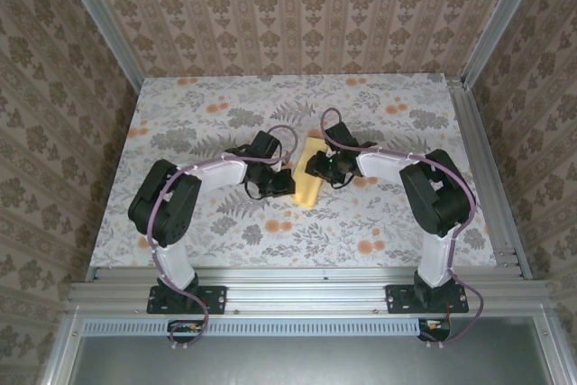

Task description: Fold a paper plane with a square sheet of paper (pick it up from the middle)

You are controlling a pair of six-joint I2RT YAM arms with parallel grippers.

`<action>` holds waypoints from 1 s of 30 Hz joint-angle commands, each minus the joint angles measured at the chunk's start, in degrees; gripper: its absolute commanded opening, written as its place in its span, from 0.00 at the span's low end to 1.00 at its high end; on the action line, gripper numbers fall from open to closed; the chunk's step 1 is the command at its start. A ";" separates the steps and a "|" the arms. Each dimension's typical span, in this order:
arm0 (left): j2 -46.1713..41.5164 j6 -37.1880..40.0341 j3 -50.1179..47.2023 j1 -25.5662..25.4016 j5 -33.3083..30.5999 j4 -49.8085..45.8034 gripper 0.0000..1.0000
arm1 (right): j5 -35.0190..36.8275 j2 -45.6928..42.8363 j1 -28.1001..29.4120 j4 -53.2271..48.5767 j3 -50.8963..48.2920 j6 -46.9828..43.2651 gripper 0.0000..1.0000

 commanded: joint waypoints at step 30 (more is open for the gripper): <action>-13.43 -3.27 -7.26 -3.16 0.22 -2.14 0.42 | -23.80 -3.14 -2.46 -4.23 -6.30 -15.58 0.21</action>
